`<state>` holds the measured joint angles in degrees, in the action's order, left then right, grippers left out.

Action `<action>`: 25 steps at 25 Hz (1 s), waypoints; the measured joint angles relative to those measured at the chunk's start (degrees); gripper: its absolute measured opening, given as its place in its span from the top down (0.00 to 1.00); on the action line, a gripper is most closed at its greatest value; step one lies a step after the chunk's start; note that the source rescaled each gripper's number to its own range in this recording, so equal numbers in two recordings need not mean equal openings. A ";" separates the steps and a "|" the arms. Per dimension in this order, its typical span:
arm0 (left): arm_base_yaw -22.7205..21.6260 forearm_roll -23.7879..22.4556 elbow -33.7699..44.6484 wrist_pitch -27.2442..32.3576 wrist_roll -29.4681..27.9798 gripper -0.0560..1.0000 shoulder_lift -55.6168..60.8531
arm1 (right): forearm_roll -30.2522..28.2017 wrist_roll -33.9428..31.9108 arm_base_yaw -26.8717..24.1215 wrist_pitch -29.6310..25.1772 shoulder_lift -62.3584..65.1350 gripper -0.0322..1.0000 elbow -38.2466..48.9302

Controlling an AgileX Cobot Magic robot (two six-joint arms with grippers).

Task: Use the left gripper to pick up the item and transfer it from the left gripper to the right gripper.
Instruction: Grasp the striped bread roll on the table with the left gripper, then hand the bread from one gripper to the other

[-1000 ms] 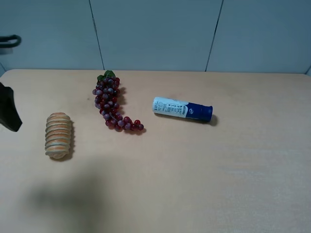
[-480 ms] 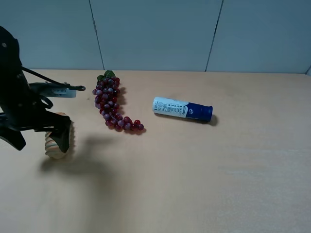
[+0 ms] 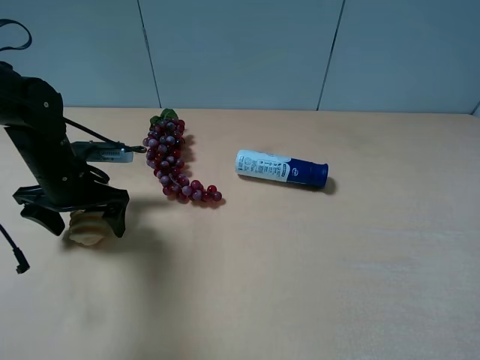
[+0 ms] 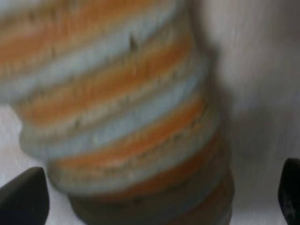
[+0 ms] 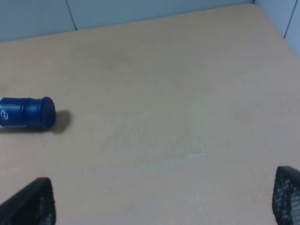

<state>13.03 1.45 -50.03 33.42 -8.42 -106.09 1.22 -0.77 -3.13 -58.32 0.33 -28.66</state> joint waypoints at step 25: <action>0.00 -1.45 -0.25 -1.07 0.00 0.77 0.53 | 0.00 0.00 0.00 0.00 0.00 0.00 0.00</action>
<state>13.03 0.00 -50.29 32.35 -8.42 -105.56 1.22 -0.77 -3.13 -58.32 0.33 -28.66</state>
